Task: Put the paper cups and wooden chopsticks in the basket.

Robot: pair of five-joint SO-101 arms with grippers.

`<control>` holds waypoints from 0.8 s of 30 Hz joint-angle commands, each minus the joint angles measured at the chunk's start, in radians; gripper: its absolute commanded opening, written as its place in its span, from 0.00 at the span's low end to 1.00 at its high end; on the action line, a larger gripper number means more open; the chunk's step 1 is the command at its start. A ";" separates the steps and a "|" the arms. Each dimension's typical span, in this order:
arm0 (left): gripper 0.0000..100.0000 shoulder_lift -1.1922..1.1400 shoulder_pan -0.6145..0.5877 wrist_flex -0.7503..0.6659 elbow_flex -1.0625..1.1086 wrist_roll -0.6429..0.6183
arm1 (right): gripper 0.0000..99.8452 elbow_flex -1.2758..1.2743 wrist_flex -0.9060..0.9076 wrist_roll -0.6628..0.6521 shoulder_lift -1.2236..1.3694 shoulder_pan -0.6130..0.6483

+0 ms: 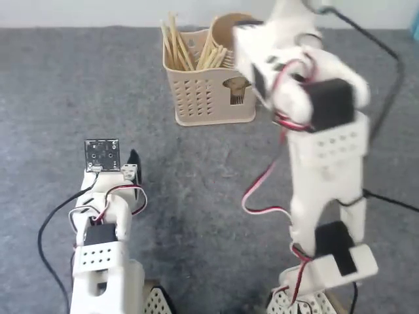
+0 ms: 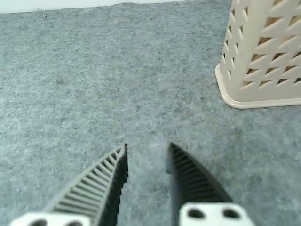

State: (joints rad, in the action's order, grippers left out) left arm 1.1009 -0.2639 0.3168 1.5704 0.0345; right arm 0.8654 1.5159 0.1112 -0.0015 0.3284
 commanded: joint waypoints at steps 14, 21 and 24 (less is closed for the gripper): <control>0.01 0.035 0.103 -0.143 0.067 0.003 | 0.01 -0.678 0.237 -0.026 -0.567 -0.378; 0.01 0.035 0.101 0.061 -0.030 -0.023 | 0.01 -1.264 -0.025 -0.072 -0.934 -0.404; 0.01 0.035 0.095 0.155 -0.081 -0.014 | 0.01 -1.491 -0.151 -0.114 -1.046 -0.404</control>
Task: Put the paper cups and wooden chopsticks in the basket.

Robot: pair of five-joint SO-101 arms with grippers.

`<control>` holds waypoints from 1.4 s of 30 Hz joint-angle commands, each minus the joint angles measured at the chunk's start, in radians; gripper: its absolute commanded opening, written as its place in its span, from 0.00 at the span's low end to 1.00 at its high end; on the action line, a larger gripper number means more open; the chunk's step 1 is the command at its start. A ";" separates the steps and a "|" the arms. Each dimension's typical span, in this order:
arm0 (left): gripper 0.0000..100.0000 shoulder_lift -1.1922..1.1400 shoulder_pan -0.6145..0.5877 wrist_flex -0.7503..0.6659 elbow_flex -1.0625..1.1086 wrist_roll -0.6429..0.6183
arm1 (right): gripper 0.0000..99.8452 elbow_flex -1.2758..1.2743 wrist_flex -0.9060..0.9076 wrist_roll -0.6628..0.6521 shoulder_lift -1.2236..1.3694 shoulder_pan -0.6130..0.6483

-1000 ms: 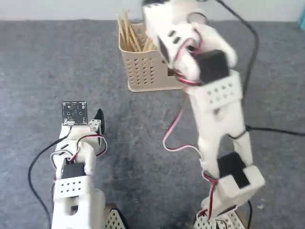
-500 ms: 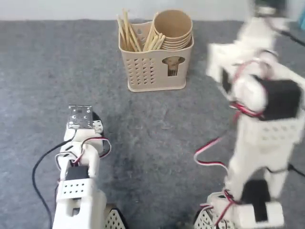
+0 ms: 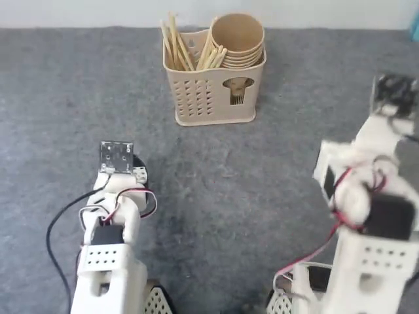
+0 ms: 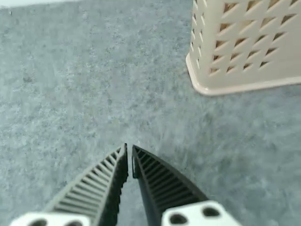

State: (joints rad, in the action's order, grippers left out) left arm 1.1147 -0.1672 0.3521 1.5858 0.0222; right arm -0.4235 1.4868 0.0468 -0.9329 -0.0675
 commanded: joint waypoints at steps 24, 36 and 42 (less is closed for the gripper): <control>0.01 0.028 0.005 0.813 -0.432 0.091 | 0.01 -0.594 -0.412 -0.023 0.033 -0.007; 0.01 0.614 0.041 0.807 -0.108 0.147 | 0.01 -0.855 -0.427 -0.140 -0.435 0.050; 0.01 0.690 0.005 0.776 -0.042 0.143 | 0.01 -1.056 -0.604 -0.175 -0.487 0.048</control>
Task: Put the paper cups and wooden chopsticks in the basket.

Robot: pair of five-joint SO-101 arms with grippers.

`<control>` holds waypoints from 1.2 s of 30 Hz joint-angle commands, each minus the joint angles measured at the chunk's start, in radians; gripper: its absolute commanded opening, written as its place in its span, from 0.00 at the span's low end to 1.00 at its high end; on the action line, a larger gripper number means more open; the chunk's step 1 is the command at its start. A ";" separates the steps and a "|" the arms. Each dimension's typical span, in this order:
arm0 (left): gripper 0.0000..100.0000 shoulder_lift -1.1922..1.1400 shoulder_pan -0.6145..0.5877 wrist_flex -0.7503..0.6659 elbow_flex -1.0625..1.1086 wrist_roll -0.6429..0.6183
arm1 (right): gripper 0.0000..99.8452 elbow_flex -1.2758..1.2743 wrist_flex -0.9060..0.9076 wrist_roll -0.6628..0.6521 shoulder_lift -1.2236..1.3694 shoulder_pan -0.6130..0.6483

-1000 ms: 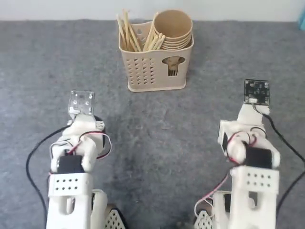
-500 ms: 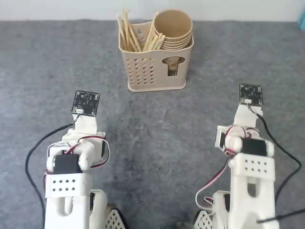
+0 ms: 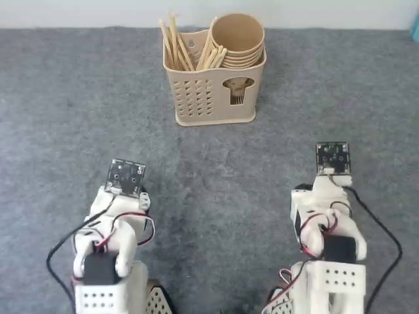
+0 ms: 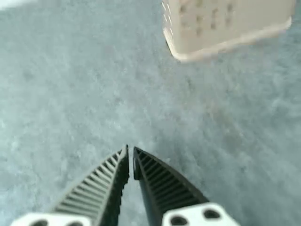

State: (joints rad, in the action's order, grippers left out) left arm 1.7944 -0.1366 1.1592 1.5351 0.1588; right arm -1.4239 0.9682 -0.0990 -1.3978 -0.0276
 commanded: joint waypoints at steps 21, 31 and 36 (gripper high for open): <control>0.01 0.000 -0.117 0.034 0.151 0.023 | 0.01 -0.183 0.159 -0.021 -0.033 -0.012; 0.01 0.000 -0.124 0.092 0.151 0.026 | 0.01 -0.181 0.209 -0.023 -0.033 -0.041; 0.01 0.000 -0.124 0.092 0.151 0.026 | 0.01 -0.181 0.209 -0.023 -0.033 -0.041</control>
